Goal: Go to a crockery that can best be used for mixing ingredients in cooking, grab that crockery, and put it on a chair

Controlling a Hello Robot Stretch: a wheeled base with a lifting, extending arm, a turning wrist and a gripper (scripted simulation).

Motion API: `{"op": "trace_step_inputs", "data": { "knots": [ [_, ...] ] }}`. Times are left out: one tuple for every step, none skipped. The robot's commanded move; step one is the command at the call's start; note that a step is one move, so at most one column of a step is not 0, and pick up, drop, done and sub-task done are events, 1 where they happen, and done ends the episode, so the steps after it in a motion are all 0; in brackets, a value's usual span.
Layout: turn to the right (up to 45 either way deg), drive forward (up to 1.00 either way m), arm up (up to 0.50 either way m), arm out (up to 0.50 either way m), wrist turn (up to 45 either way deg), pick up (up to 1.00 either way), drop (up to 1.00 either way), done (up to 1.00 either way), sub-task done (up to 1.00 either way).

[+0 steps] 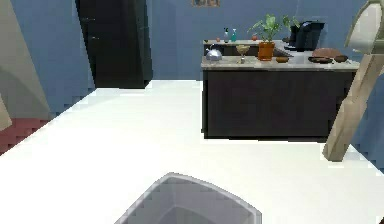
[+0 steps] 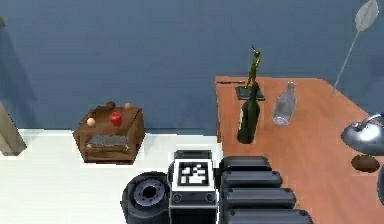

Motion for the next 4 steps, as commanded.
{"op": "trace_step_inputs", "data": {
  "knots": [
    [-6.0, 0.00, 0.00, 0.00, 0.0, 0.00, 0.00, 0.00, 0.00],
    [0.0, 0.05, 0.00, 0.00, 0.0, 0.00, 0.00, 0.00, 0.00],
    [-45.0, 0.00, 0.00, 0.00, 0.0, 0.00, 0.00, 0.00, 0.00],
    [-24.0, 0.00, 0.00, 0.00, 0.0, 0.00, 0.00, 0.00, 0.00]
  ]
}}
